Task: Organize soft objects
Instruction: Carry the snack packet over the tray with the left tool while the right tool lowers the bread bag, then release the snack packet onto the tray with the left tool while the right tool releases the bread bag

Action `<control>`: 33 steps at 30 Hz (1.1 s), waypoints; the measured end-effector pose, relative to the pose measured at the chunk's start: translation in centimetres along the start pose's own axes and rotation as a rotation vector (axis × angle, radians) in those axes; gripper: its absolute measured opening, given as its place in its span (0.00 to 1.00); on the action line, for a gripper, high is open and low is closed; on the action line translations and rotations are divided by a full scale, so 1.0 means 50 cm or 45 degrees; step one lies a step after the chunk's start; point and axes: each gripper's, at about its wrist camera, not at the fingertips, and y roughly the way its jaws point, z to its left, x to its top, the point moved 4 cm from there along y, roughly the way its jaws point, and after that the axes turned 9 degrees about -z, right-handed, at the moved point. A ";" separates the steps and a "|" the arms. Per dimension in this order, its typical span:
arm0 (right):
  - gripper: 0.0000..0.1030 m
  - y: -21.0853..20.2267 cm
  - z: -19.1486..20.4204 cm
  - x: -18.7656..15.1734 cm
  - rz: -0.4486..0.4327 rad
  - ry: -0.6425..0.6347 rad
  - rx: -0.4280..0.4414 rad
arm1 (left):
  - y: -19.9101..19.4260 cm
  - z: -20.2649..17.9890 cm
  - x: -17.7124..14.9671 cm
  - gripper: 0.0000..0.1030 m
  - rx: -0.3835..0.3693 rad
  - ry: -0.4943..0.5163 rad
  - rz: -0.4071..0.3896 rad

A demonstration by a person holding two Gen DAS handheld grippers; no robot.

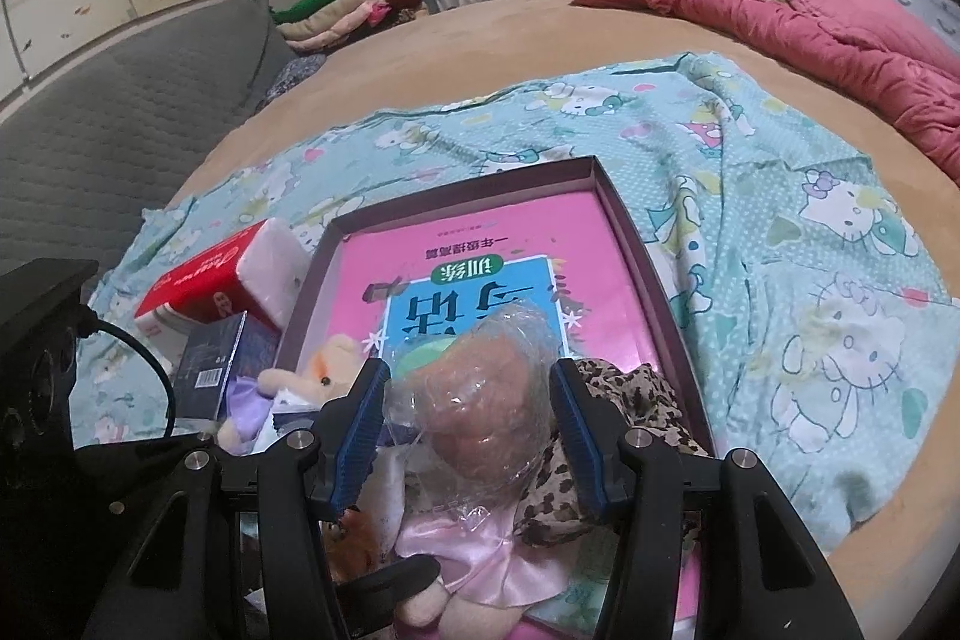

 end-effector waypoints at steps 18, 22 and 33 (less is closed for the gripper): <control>0.68 -0.033 -0.009 0.004 -0.062 0.017 0.040 | -0.008 -0.006 0.008 0.56 -0.015 -0.010 -0.018; 0.71 -0.064 -0.020 0.014 -0.114 0.036 0.012 | -0.019 -0.009 0.013 0.62 -0.004 0.003 -0.043; 0.74 -0.153 -0.043 0.036 -0.241 0.078 -0.115 | -0.070 0.003 0.031 0.73 0.019 -0.017 -0.119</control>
